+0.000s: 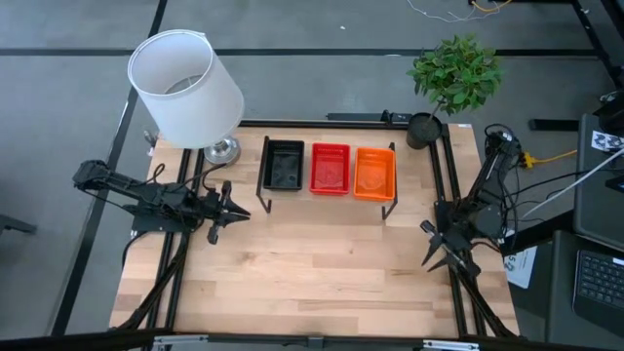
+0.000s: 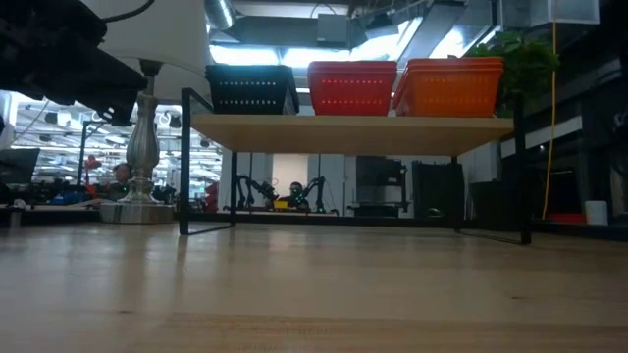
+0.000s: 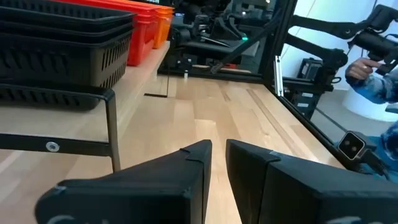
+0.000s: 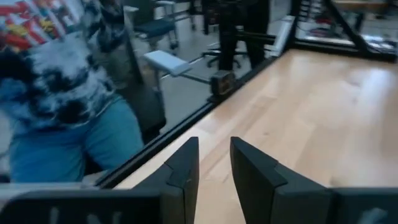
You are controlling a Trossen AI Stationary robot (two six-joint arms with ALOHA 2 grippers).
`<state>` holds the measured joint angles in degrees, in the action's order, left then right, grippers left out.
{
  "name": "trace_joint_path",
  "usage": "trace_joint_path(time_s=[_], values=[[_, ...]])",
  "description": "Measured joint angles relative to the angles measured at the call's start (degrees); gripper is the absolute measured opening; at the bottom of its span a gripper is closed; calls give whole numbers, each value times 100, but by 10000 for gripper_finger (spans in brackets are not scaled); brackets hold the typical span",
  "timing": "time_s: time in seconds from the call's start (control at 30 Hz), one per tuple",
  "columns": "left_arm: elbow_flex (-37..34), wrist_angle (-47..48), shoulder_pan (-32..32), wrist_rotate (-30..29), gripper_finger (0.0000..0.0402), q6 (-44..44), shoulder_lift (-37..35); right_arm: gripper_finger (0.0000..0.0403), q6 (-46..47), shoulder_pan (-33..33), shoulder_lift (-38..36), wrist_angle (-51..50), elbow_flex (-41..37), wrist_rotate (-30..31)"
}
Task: Stack baskets on shelf by color
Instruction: Return to Home Position
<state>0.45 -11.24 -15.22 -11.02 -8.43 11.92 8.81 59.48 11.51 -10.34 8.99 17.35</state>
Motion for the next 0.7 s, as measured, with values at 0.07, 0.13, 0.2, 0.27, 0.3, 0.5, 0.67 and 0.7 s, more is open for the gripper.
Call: trace_joint_path(time_s=[0.07,0.13,0.2,0.27,0.3,0.5,0.67,0.7], values=[[0,1,0,-1,41,0,0,91,-165,0,-128,-116,0,-227],[0,1,0,-1,41,0,0,91,-168,0,-240,-235,0,-385],[0,1,0,-1,41,0,0,91,-170,0,-342,-452,0,-396],[0,4,0,-1,41,0,0,91,-180,0,-448,-702,0,-334],[0,4,0,-1,41,0,0,91,-181,0,-507,-793,0,-232],[0,4,0,-3,41,0,0,91,-176,0,-944,-1309,0,430],[0,4,0,-3,41,0,0,91,-229,-101,-1146,-1324,-4,666],[0,6,0,-3,41,2,0,91,-292,-143,-1149,-1294,-7,661]])
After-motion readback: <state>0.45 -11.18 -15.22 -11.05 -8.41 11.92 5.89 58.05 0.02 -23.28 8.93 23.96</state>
